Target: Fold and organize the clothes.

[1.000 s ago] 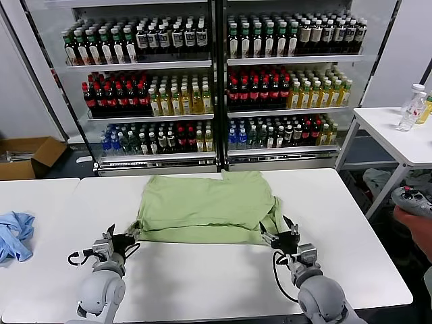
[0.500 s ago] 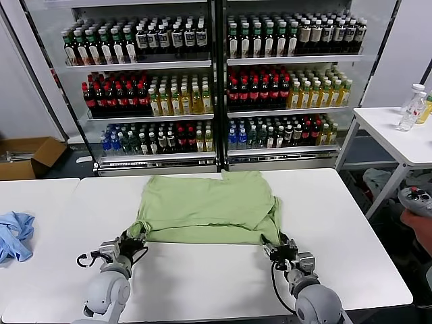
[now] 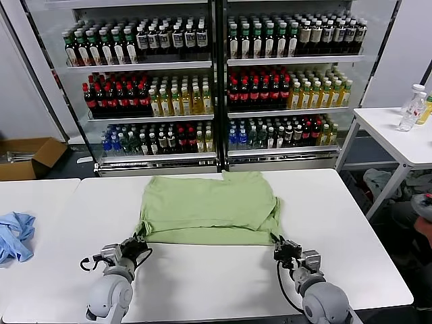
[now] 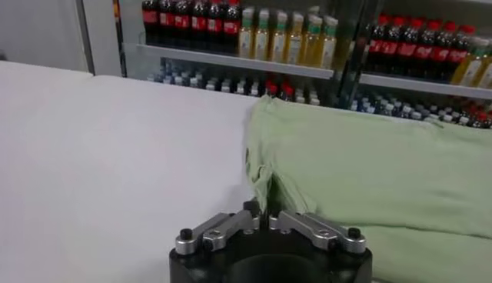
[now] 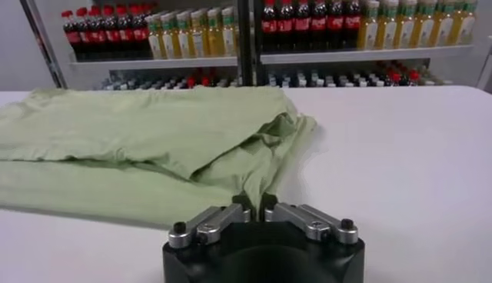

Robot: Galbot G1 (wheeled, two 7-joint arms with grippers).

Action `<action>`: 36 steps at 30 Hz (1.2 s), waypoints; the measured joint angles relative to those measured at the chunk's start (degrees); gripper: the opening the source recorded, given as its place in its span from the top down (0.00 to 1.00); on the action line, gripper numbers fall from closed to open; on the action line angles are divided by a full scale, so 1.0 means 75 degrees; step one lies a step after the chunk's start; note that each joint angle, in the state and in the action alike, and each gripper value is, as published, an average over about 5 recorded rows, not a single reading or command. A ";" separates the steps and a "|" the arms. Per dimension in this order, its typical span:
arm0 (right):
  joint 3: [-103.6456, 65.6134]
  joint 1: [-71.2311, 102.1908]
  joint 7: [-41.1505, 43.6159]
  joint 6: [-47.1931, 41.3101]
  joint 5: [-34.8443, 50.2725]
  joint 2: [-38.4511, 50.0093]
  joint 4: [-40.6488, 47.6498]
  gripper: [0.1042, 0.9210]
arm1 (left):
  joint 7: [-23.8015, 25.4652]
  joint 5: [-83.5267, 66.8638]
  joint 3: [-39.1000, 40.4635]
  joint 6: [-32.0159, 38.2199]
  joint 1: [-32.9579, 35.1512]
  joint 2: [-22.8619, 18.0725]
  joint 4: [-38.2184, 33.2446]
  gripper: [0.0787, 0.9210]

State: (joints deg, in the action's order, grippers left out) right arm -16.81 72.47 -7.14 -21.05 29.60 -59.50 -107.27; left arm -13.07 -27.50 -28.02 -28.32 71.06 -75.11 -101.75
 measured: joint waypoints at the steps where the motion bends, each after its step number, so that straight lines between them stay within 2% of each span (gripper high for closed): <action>1: -0.0065 0.0106 0.0019 0.0002 0.0023 0.0062 -0.0084 0.95 | 0.0001 0.0011 -0.0007 0.0003 0.0107 -0.0022 -0.0100 0.98; 14: -0.1342 0.2207 0.0377 -0.0085 -0.0191 0.0367 -0.1540 0.95 | -0.0050 0.0435 -0.0252 0.0135 0.2255 -0.0040 -0.1873 0.98; 17: -0.1566 0.2662 0.0465 -0.0146 -0.0431 0.0384 -0.1818 0.90 | -0.0074 0.0601 -0.0245 0.0165 0.2864 -0.0083 -0.2312 0.98; 20: -0.1742 0.3024 0.0540 -0.0149 -0.0649 0.0406 -0.2079 0.81 | -0.0052 0.0820 -0.0221 0.0170 0.3402 -0.0141 -0.2660 0.97; 23: -0.1892 0.3257 0.0574 -0.0083 -0.0797 0.0403 -0.2308 0.72 | 0.0015 0.1036 -0.0234 0.0172 0.3782 -0.0171 -0.2921 0.92; 30: -0.2066 0.3274 0.0570 0.0157 -0.0821 0.0486 -0.2657 0.46 | 0.0266 0.1266 -0.0474 0.0126 0.4145 -0.0064 -0.3521 0.68; 36: -0.1713 0.2341 0.0346 0.0056 -0.0375 0.0599 -0.2434 0.25 | 0.0483 0.1293 -0.0594 0.0140 0.3821 0.0000 -0.3672 0.47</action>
State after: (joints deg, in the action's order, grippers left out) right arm -29.66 90.03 -4.55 -20.63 26.79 -55.01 -125.52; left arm -9.45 -17.80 -32.48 -27.27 99.72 -75.11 -129.29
